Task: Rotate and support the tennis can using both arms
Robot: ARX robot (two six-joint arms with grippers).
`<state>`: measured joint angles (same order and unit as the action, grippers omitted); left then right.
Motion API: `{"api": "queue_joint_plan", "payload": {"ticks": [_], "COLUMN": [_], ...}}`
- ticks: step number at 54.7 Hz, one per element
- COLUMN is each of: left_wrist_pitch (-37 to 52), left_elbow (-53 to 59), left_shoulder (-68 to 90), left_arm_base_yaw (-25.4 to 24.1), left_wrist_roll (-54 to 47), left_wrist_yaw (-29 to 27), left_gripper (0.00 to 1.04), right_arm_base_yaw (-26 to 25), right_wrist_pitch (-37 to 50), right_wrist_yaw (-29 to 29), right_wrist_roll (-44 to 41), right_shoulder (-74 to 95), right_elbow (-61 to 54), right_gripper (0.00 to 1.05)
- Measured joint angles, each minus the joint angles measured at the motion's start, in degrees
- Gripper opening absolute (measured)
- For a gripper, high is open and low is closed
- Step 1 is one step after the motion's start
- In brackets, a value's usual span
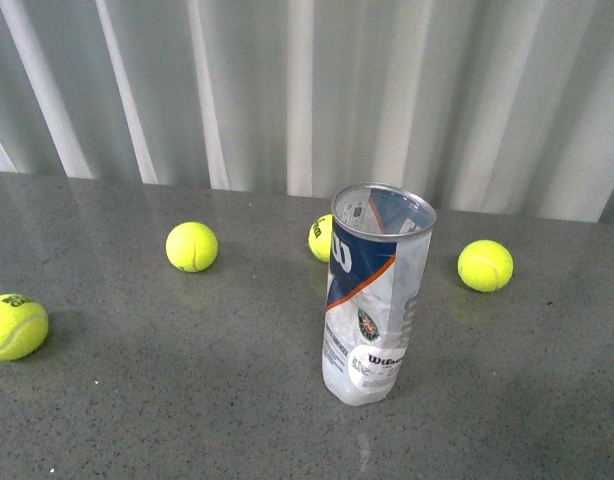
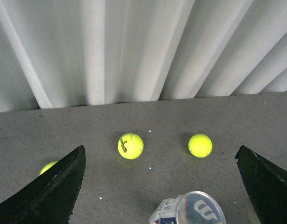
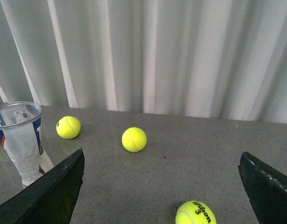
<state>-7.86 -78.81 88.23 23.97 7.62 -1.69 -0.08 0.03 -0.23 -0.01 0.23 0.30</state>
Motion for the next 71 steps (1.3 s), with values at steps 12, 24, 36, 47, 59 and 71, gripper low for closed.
{"api": "queue_joint_plan", "payload": {"ticks": [12,24,36,47,59,71], "left_wrist_pitch": [37.11,43.69,46.21,46.25,44.06,39.54], "left_elbow": [31.28,49.79,60.43,66.66,71.25,74.64], "left_shoulder": [-12.83,-23.02,-31.17,-37.16,-44.11,-52.09], "left_arm_base_yaw": [-4.0,-10.45,-14.25,-17.09,-20.5,-23.85], "left_wrist_roll": [-6.32,-6.93,-7.32,-7.32,-7.32,-7.32], "left_wrist_yaw": [-16.96,-11.98,-7.5,-5.05,-0.96,1.49], "left_gripper": [0.52,0.11,0.04,0.04,0.04,0.04], "right_arm_base_yaw": [0.02,0.0,0.0,0.0,0.0,0.02], "right_wrist_pitch": [0.0,0.0,0.0,0.0,0.0,0.0], "right_wrist_yaw": [0.37,0.02,0.17,0.15,0.15,0.2], "right_wrist_roll": [0.0,0.0,0.0,0.0,0.0,0.0], "right_shoulder": [0.0,0.0,0.0,0.0,0.0,0.0], "right_elbow": [0.0,0.0,0.0,0.0,-0.02,0.0], "right_gripper": [0.98,0.98,0.98,0.98,0.98,0.98]}}
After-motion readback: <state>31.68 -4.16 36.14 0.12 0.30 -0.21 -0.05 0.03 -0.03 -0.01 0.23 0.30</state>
